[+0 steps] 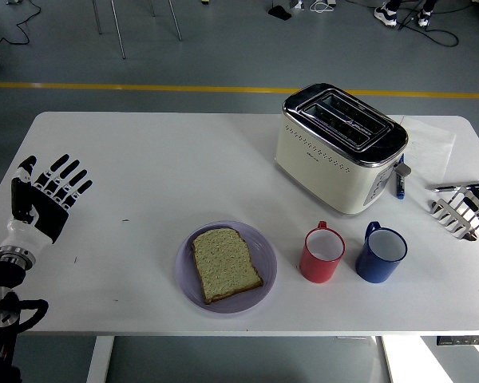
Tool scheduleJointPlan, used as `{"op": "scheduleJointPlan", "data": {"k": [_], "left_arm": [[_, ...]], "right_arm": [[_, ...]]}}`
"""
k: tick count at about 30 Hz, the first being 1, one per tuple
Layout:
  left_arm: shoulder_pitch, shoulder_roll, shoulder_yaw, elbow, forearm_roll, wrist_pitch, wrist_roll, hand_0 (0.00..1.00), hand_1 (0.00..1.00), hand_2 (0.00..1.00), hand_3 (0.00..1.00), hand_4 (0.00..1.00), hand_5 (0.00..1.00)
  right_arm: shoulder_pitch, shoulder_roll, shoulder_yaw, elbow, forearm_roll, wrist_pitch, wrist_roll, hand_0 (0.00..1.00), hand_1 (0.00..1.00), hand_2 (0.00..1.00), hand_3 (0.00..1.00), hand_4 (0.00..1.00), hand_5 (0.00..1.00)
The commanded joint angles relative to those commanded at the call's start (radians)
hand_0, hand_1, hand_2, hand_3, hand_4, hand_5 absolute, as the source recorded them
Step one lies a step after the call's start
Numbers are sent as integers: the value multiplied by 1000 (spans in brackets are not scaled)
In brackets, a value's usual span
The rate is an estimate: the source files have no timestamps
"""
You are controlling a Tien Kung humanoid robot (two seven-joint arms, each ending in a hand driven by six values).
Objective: Push plate across desktop,pick up the break from the machine,place the break in the plate
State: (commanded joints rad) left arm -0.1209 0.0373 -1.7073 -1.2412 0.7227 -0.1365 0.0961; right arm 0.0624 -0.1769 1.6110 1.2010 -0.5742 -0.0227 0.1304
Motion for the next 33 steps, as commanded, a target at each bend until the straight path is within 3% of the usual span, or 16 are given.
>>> {"op": "scheduleJointPlan", "data": {"k": [10, 16, 33], "left_arm": [[-3, 1, -1, 0, 1, 1, -2, 752, 764, 778, 726, 628, 998], [-7, 3, 10, -5, 63, 14, -10, 753, 765, 778, 727, 629, 998], [-6, 4, 13, -2, 36, 8, -11, 753, 766, 779, 730, 631, 998]], "right_arm": [[6, -1, 1, 3, -12, -5, 0, 747, 693, 682, 638, 512, 592], [12, -2, 4, 7, -20, -9, 2, 745, 693, 682, 637, 512, 590], [9, 3, 12, 3, -6, -7, 2, 744, 690, 678, 636, 511, 587]]}}
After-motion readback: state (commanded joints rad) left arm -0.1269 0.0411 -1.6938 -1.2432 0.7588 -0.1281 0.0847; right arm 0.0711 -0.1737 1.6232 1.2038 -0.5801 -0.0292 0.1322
